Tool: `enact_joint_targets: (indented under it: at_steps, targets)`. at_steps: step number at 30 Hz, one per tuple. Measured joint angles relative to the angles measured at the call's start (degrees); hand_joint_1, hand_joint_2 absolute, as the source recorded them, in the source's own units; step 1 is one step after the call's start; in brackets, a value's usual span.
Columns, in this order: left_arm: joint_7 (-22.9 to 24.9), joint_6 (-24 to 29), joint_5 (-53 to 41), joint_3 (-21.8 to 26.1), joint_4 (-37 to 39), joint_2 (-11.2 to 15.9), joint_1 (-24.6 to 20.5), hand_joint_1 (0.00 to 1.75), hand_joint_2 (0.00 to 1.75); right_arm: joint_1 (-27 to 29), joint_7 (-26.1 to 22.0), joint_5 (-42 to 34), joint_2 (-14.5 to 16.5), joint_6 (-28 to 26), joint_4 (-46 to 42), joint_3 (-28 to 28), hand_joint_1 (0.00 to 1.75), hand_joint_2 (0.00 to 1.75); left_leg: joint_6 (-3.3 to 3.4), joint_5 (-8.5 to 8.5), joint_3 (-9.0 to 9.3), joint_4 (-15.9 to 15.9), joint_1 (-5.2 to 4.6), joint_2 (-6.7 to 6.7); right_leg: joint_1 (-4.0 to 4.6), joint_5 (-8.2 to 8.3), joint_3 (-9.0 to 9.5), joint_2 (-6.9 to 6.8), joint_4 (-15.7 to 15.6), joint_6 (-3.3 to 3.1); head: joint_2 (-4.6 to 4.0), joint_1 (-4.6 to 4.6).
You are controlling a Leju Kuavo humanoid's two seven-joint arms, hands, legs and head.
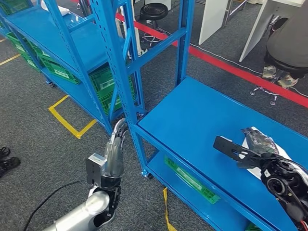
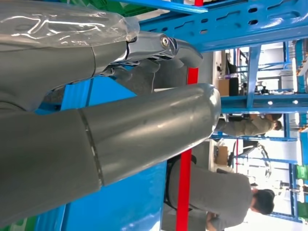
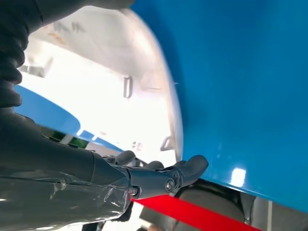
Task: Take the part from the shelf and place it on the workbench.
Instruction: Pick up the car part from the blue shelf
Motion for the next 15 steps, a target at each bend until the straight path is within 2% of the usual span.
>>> enact_joint_targets:
  at_steps: [15]
  targets:
    - [0.5,0.8,-0.7,0.2,-1.4,0.4,1.3,0.00,0.00,-3.3,0.8,2.7,-2.0,0.1,-5.9,2.2,0.00,1.75,0.00,0.00,-0.04,0.0,0.00,0.00,0.00,0.01,-0.03,0.00,0.0,0.00,0.01,0.01]
